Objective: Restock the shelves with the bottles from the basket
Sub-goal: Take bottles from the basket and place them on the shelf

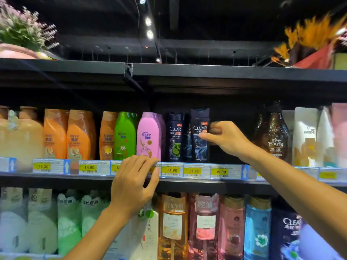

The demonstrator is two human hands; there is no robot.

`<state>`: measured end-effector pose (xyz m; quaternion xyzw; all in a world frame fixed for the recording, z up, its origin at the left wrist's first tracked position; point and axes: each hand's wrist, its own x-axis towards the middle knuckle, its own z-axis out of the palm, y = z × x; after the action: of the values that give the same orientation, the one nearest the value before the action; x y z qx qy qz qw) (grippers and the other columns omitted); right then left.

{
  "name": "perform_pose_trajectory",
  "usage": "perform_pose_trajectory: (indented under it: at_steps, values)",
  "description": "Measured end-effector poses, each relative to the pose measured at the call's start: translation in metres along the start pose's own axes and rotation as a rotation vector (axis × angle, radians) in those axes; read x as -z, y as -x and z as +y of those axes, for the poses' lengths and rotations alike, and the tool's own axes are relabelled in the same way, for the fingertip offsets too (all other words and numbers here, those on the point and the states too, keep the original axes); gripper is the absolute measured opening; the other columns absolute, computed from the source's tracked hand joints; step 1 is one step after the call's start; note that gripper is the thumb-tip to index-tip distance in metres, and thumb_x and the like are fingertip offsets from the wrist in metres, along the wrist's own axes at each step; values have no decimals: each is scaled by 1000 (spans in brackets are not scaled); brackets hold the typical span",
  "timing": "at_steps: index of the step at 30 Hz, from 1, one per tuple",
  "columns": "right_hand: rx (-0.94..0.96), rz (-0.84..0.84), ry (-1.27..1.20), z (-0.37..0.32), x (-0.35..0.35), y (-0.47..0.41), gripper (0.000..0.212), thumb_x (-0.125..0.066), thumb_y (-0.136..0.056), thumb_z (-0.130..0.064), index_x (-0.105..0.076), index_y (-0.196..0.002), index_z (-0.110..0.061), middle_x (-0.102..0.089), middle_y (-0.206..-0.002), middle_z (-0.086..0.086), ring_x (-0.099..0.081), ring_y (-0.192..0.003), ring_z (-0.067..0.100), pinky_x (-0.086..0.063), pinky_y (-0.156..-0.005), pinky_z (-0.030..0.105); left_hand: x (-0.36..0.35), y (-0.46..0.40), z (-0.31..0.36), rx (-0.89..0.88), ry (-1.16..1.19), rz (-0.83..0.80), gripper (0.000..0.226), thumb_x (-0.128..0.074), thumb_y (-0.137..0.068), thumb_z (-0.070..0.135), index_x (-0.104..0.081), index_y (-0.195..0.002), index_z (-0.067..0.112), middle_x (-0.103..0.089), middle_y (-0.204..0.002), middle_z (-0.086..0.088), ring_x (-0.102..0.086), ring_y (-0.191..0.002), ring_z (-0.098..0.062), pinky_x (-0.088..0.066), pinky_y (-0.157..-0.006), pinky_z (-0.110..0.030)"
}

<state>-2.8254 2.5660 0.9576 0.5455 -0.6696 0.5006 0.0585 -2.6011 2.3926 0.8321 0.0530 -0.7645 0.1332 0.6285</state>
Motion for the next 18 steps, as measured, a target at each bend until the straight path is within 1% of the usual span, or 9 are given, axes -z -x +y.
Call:
perform_pose_trajectory:
  at_steps: [3,5,7,9,10,13,16,18]
  values:
    - [-116,-42,-32,6,-7,-11,31,-73,-90,-19,-66,-119,-8,-75,-108,5,-71,-103,20,-60,-90,42,0,1,-1,-1,-3,2,25,-58,-96,27,-72,-108,9,-68,-99,-2,-62,-91,-24,-49,-85,-37]
    - [-205,-52,-77,9,-8,-16,34,-73,-91,-18,-63,-122,-7,-74,-111,6,-70,-104,20,-59,-92,40,-1,3,-2,1,1,-6,27,-57,-96,27,-72,-109,9,-68,-100,-2,-62,-92,-24,-50,-85,-37]
    - [-264,-72,-91,12,-7,-21,40,-72,-91,-20,-60,-127,-8,-72,-116,7,-69,-107,20,-57,-97,43,-1,3,-3,2,9,-16,28,-56,-97,29,-71,-110,10,-68,-101,-2,-62,-93,-24,-50,-85,-38]
    - [-280,-102,-65,13,-7,-23,40,-70,-92,-24,-59,-128,-8,-71,-117,7,-69,-108,21,-57,-97,44,-2,4,-4,4,13,-20,29,-55,-97,29,-71,-111,10,-68,-101,-2,-62,-94,-24,-51,-86,-38]
    - [-283,-114,-19,13,-7,-23,40,-69,-93,-28,-60,-126,-8,-71,-116,7,-69,-106,21,-58,-94,43,-2,4,-4,4,13,-20,29,-55,-97,29,-71,-111,9,-68,-102,-2,-62,-94,-24,-51,-86,-38]
    - [-314,-158,102,12,-5,-19,38,-67,-93,-36,-66,-114,-4,-73,-108,11,-74,-94,23,-61,-87,42,-2,3,-3,4,9,-16,29,-56,-96,28,-71,-111,9,-68,-102,-2,-62,-94,-23,-49,-88,-37]
    - [-332,-212,130,13,-2,-14,36,-70,-91,-30,-66,-111,-1,-75,-106,14,-76,-87,23,-61,-88,43,-3,3,-3,5,1,-9,28,-56,-95,28,-72,-110,9,-68,-101,-3,-62,-94,-23,-48,-88,-36]
    - [-301,-218,180,10,-2,-11,31,-69,-92,-28,-66,-109,-2,-74,-107,11,-76,-85,19,-61,-88,39,-3,3,-3,3,-7,-3,29,-56,-95,28,-72,-109,8,-68,-101,-3,-62,-93,-24,-48,-88,-36]
